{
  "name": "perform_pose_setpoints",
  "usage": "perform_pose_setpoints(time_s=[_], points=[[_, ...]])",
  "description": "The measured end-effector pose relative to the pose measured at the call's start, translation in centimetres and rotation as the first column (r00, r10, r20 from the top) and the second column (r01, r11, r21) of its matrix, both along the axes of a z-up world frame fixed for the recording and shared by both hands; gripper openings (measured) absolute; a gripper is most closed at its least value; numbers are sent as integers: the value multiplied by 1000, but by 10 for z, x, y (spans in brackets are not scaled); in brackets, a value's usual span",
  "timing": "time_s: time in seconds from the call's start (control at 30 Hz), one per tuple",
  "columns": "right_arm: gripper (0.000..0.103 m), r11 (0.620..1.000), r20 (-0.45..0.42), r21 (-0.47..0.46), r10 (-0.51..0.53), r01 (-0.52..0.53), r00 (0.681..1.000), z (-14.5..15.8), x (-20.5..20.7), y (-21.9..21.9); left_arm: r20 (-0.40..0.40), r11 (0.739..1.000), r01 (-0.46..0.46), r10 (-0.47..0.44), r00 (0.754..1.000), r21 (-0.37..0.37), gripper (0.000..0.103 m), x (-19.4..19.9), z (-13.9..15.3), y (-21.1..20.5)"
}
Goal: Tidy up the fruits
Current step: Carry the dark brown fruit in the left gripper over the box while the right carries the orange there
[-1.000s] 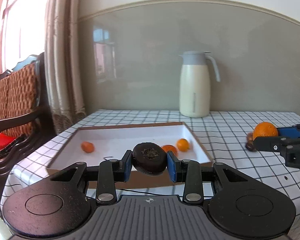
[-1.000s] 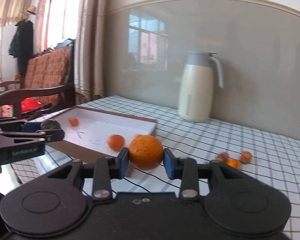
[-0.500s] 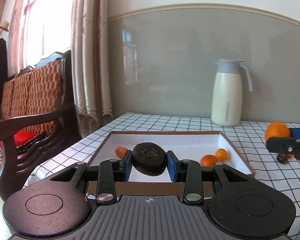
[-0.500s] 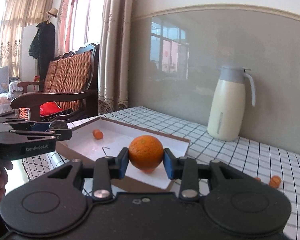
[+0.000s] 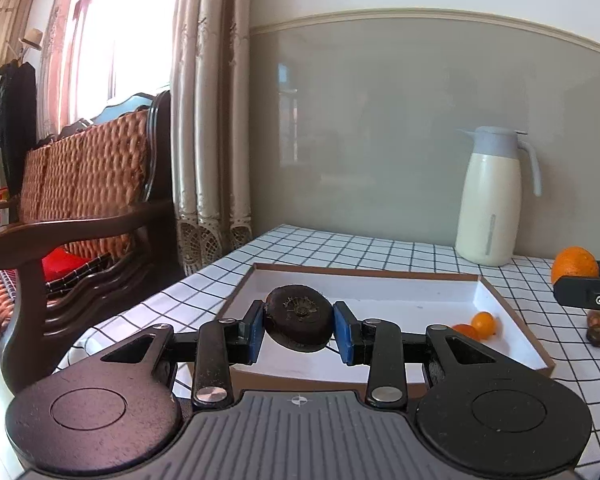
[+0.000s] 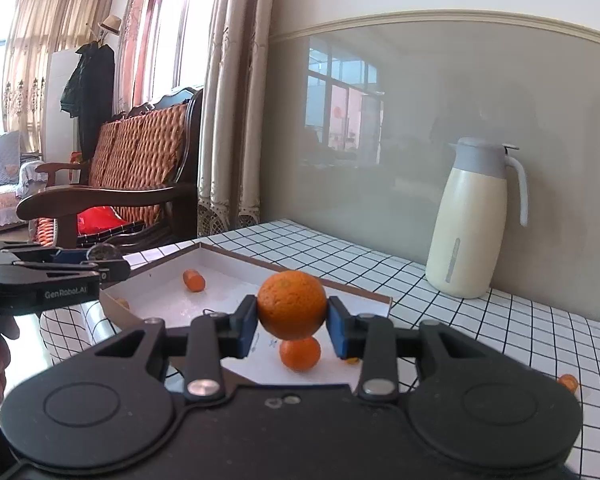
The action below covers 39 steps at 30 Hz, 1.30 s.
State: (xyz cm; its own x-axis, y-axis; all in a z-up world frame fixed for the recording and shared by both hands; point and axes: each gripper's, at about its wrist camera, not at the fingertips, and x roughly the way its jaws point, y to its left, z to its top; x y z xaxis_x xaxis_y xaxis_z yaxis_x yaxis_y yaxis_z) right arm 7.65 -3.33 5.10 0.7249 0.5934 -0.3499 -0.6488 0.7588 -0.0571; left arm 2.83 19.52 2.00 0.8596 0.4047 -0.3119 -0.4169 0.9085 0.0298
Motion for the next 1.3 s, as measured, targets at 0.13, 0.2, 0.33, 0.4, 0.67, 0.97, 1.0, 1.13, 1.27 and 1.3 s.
perform_pose_setpoints(time_s=[0.13,0.2,0.33,0.4,0.67,0.97,1.0,1.13,1.27,1.3], points=[[28,1000,2,2,-4,4,1000,1,6,2,2,1000,-18,18,1000,-2,37,3,-1,8],[28,1000,3,2,-5,5,1000,1,10,3,2,1000,-24,24,1000,-4,37,6,-2,12],[28,1000,6,5,-17,17,1000,2,19,6,9,999,-36,36,999,-13,37,14,0,17],[28,1000,6,6,-24,24,1000,1,25,8,17,999,-42,42,999,-18,37,18,1,18],[28,999,-10,0,-32,32,999,-1,43,14,14,999,-50,50,999,-18,37,34,1,25],[28,999,-31,-17,-32,31,999,-6,62,22,-2,998,-64,64,998,-19,37,48,0,37],[28,999,-33,-22,-30,29,999,-7,64,24,-8,998,-64,64,998,-18,37,50,-1,38],[28,999,-37,-38,-24,23,999,-10,71,30,-28,998,-65,64,998,-15,37,58,-3,43],[28,999,-48,-50,-23,20,999,-12,80,35,-43,998,-62,61,997,-24,37,66,-6,48],[29,998,-52,-55,-22,19,998,-13,83,37,-50,998,-59,58,997,-24,37,69,-7,49]])
